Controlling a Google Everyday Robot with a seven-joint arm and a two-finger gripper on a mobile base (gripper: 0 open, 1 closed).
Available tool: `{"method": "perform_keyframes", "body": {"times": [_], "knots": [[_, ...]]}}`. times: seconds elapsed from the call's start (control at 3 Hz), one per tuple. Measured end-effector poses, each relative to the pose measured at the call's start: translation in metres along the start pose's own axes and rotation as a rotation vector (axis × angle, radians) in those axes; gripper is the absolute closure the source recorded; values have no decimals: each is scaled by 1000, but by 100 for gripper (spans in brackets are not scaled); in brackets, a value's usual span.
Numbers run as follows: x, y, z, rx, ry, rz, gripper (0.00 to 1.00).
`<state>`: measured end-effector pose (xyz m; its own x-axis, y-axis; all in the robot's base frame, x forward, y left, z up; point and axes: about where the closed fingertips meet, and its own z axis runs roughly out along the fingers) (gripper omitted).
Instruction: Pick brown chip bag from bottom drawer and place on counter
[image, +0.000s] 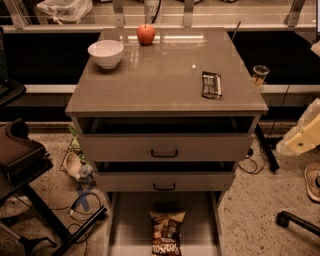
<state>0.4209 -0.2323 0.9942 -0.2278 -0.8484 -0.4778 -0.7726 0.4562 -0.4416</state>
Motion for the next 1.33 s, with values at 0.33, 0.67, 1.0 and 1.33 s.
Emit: {"method": "perform_keyframes", "body": {"times": [0.33, 0.67, 1.0, 1.33], "knots": [[0, 0, 1, 0, 0, 0, 0], [1, 9, 15, -17, -16, 11, 0], [6, 28, 47, -39, -60, 45, 0], [18, 74, 109, -80, -156, 117, 0]]}}
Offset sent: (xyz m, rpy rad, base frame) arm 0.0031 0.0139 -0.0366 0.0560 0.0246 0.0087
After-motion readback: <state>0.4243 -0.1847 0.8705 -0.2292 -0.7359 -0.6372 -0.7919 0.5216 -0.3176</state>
